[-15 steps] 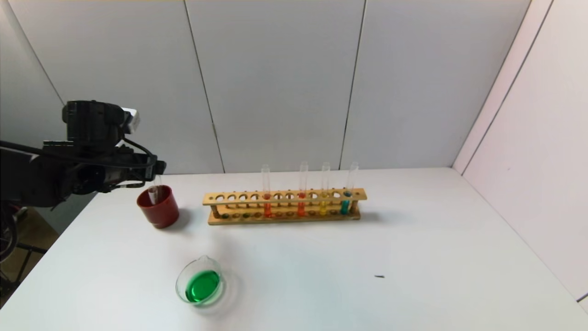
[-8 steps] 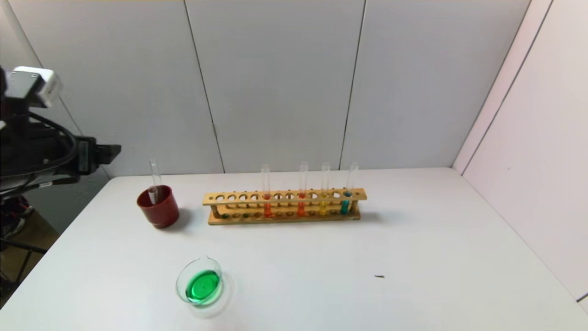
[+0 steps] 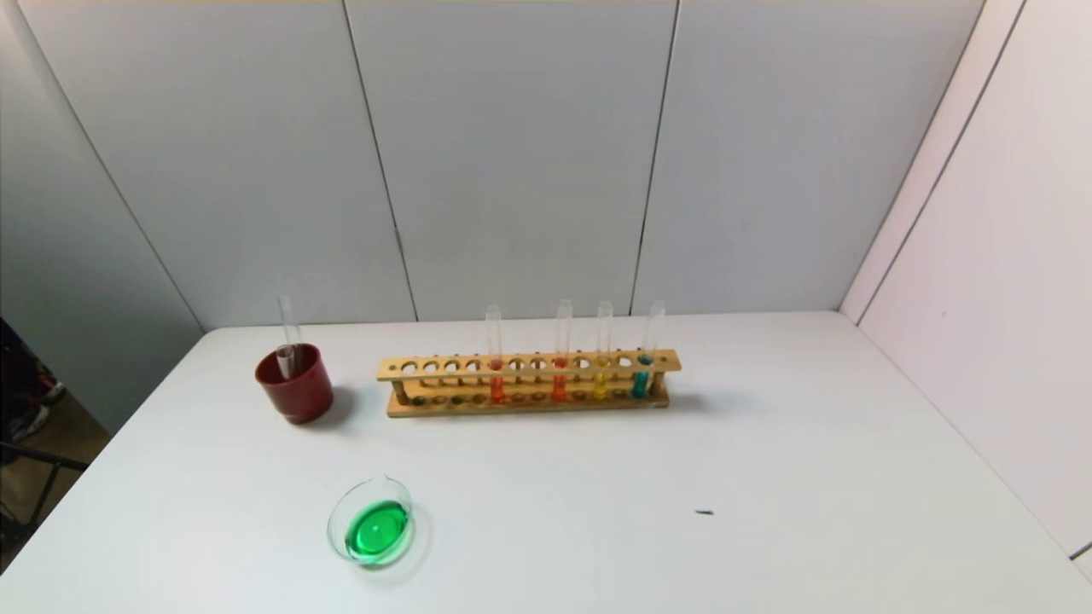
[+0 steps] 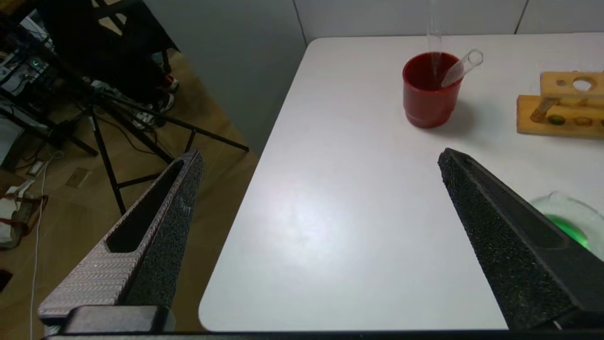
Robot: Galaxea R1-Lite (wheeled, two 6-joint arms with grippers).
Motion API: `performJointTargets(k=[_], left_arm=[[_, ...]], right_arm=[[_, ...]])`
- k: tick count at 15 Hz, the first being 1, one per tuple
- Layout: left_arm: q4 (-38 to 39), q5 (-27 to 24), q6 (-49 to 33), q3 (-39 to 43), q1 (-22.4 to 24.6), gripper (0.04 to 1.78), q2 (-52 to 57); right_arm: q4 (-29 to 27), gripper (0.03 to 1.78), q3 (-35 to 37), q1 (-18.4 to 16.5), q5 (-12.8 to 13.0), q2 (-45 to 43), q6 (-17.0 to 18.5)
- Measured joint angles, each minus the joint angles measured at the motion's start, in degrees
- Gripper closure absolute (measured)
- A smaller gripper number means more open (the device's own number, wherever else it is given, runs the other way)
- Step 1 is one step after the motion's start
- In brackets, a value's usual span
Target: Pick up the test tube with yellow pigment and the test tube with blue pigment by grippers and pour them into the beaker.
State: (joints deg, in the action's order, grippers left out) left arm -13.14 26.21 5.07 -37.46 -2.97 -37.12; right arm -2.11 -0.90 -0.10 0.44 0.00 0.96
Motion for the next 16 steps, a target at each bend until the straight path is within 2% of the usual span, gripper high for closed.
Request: performJointTargets(k=[3,8,11,16], left_arm=[[-5.57,0.24,0.0,5.91,0.11,0.07,13.07],[-8.3,-2.29,0.38,16.41,3.46,0.07,27.72],[-7.45,-9.46,0.9,22.77,3.57,0.07,33.93],[6.58,-24.17,-0.45,32.48,3.22,0.07,36.99]], right_arm=[[0.0,0.11,0.0,0.0,0.0,0.0,0.0],[0.0,0.11,0.0,0.0,0.0,0.0,0.0],[0.0,0.11,0.0,0.0,-0.02,0.0,-0.02],[0.0,0.11,0.0,0.0,-0.02,0.0,-0.09]])
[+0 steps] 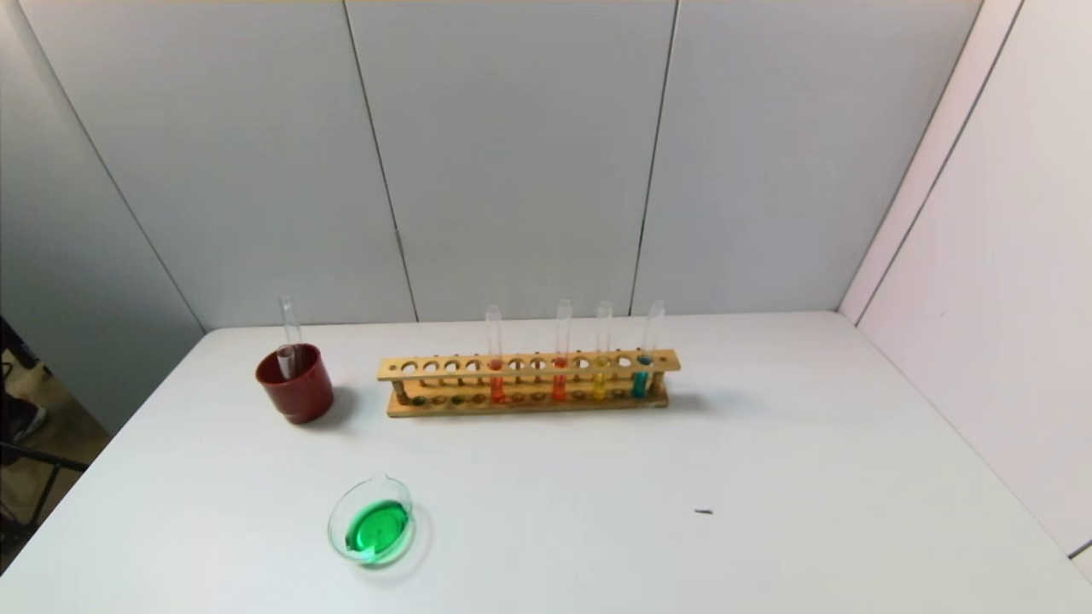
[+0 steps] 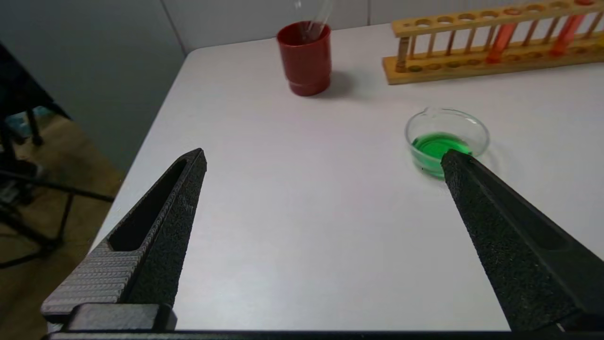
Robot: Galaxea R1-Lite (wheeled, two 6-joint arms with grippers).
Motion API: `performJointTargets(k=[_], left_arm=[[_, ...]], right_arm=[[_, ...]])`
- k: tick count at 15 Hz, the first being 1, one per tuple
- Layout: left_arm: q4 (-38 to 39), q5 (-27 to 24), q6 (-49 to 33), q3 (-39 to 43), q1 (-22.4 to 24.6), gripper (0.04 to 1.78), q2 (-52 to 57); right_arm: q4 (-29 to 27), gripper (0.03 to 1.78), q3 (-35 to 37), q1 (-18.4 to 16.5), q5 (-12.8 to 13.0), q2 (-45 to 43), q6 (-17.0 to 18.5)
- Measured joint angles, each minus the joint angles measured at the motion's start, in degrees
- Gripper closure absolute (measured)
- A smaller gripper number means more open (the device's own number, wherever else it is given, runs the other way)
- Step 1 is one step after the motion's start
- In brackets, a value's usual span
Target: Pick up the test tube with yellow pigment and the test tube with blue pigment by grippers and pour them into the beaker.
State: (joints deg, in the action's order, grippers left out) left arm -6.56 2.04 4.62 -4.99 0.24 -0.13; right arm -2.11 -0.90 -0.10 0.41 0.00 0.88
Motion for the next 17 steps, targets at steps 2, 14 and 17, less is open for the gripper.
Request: performJointTargets(k=[2,14,17], left_arm=[[2.57,-2.04,-2.56,2.46,0.0,0.07,0.16],[2.71,-2.13,-4.62,3.41,-0.02,0.07,0.27],[2.71,-2.13,-4.62,3.41,0.0,0.07,0.27]], right_arm=[[0.1,0.11,0.0,0.0,0.02,0.0,-0.04],[0.0,0.11,0.02,0.0,0.07,0.0,0.09],[0.0,0.11,0.02,0.0,0.1,0.0,0.11]])
